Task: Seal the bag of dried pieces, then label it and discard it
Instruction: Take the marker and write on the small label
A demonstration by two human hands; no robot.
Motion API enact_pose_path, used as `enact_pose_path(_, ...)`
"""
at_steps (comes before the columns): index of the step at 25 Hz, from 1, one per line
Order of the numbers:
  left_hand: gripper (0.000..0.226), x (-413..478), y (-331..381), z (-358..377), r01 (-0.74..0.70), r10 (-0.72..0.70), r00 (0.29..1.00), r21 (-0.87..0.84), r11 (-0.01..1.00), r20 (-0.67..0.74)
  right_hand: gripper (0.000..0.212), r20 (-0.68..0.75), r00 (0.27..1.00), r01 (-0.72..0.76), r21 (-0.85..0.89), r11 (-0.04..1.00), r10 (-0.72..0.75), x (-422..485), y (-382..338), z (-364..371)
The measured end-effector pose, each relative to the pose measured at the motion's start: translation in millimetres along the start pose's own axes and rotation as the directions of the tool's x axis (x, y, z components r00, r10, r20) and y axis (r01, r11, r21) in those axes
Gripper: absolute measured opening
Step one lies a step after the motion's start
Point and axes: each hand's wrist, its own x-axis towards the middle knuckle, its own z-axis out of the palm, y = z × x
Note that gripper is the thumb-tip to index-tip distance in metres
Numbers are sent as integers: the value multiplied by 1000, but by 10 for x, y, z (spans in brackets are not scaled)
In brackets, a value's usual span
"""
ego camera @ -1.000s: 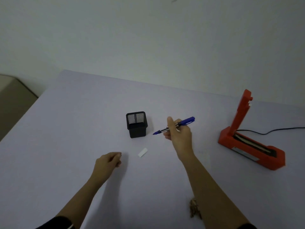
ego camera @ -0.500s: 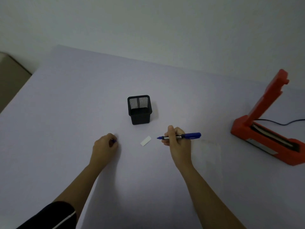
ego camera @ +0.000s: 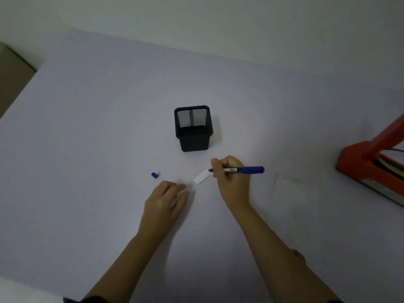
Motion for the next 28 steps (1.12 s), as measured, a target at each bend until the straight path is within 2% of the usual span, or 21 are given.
enact_pose_path(2, 44, 85, -15, 207, 89, -88, 991, -6, 996, 105, 37, 12, 1000, 14, 12, 1000, -15, 4, 102, 73)
enact_pose_path(4, 42, 181, -39, 332, 162, -162, 982, 11, 987, 92, 42, -10, 1000, 28, 22, 999, -28, -8, 189, 123)
enact_pose_path(8, 44, 263, -110, 424, 92, -96, 992, 46, 995, 80, 38, -23, 999, 32, 28, 999, -31, -25, 241, 150)
enact_pose_path(13, 42, 279, -168, 437, 8, -8, 994, -3, 1000, 105, 46, -37, 997, 72, -9, 997, -73, -25, 308, 145)
enact_pose_path(17, 45, 308, -185, 421, -47, 46, 991, 7, 999, 129, 40, -32, 996, 87, -11, 996, -87, -23, 313, 147)
enact_pose_path(23, 34, 359, -235, 428, -240, 233, 967, 59, 969, 107, 38, 28, 992, 127, -42, 991, -126, -21, 346, 148)
enact_pose_path(28, 42, 396, -216, 431, -239, 237, 966, 16, 971, 102, 36, 30, 985, 170, -81, 982, -169, -11, 375, 151)
